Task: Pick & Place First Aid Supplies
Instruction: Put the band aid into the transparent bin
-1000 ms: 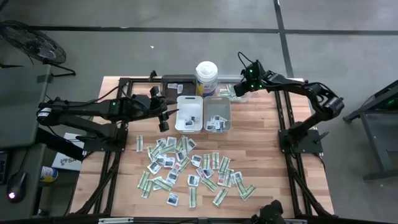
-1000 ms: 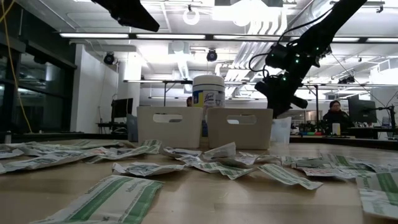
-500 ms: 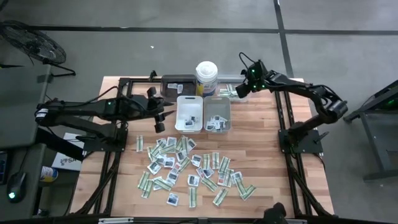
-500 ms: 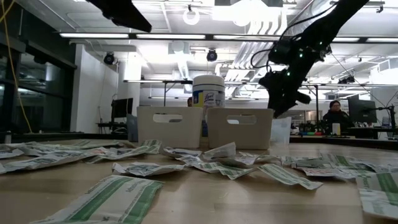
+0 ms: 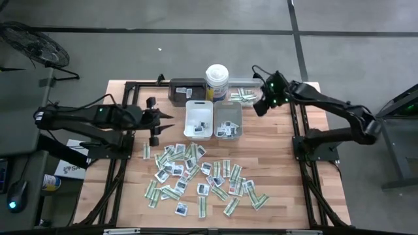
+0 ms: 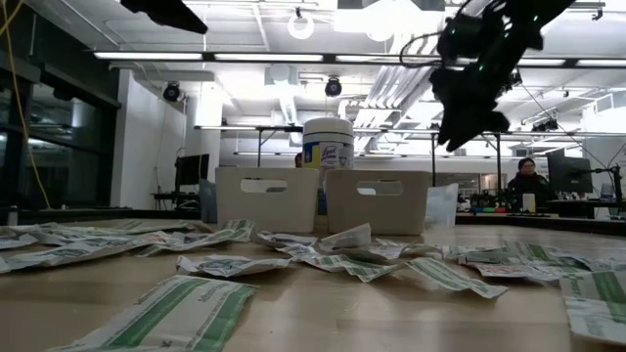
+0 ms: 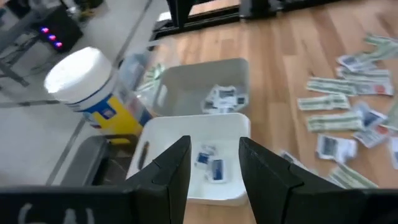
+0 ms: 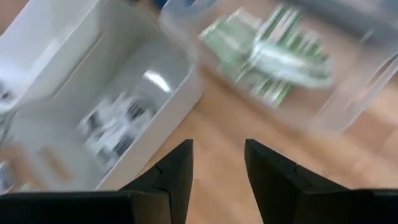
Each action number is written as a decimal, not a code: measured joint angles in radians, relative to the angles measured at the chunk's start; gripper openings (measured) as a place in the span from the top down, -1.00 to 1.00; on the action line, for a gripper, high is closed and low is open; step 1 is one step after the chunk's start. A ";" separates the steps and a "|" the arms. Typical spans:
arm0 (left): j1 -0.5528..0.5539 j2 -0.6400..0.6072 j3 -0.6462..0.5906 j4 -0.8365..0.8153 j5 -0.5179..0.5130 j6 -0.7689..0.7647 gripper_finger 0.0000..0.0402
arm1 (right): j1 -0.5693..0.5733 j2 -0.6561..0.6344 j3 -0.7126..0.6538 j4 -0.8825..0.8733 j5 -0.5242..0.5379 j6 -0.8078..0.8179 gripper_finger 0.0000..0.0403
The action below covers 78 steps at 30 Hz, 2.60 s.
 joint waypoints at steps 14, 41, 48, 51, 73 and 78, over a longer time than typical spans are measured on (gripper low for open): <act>-0.256 -0.042 0.000 -0.102 -0.128 -0.024 0.34 | 0.600 -0.067 0.000 -0.292 0.004 0.610 0.32; -0.490 -0.042 0.001 -0.095 -0.190 -0.063 0.34 | 1.280 0.316 -0.076 0.294 0.052 1.285 0.32; -0.490 -0.042 0.001 -0.101 -0.184 -0.073 0.34 | 1.284 0.409 -0.076 0.365 0.044 1.282 0.32; -0.490 -0.041 0.001 -0.102 -0.181 -0.073 0.34 | 1.291 0.428 -0.076 0.368 0.046 1.281 0.32; -0.490 -0.041 0.001 -0.131 -0.175 -0.102 0.34 | 1.321 0.464 -0.074 0.372 0.123 1.281 0.32; -0.490 -0.041 0.001 -0.131 -0.175 -0.103 0.34 | 1.340 0.505 -0.070 0.418 0.117 1.279 0.32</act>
